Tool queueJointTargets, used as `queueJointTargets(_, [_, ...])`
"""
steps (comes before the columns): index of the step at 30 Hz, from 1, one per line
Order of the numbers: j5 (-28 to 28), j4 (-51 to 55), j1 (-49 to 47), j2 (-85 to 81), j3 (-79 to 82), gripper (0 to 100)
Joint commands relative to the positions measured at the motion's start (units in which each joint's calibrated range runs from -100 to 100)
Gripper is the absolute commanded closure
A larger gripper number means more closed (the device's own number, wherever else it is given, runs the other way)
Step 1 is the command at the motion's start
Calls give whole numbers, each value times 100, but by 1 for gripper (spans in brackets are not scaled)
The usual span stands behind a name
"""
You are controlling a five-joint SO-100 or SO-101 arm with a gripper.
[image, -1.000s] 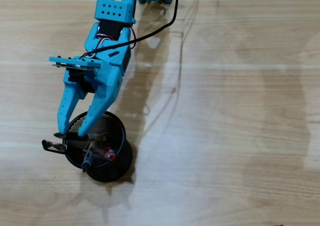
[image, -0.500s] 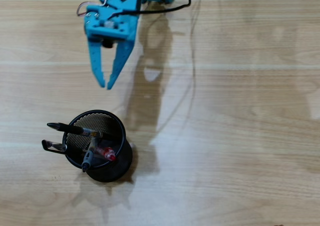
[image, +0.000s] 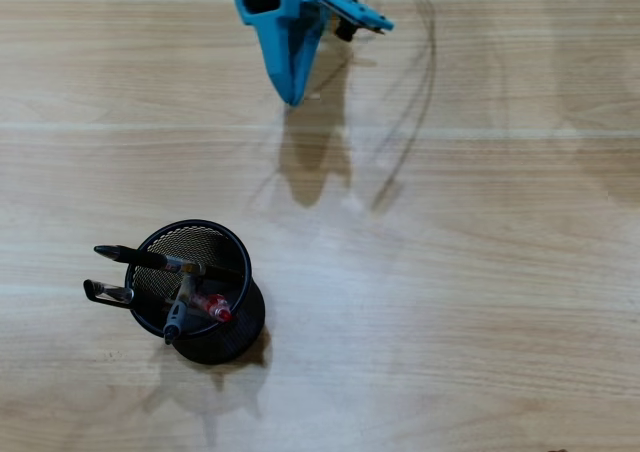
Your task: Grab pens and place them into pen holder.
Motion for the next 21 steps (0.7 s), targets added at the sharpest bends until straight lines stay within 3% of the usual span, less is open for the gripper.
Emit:
queueJointTargets(1, [305, 13, 17, -948, 845, 98])
queueJointTargets(8, [488, 56, 71, -2469, 2512, 98])
queueJointTargets(17, [1072, 2932, 35, -4098, 2485, 98])
queueJointTargets(21, [1377, 3293, -47, -4107, 2440, 98])
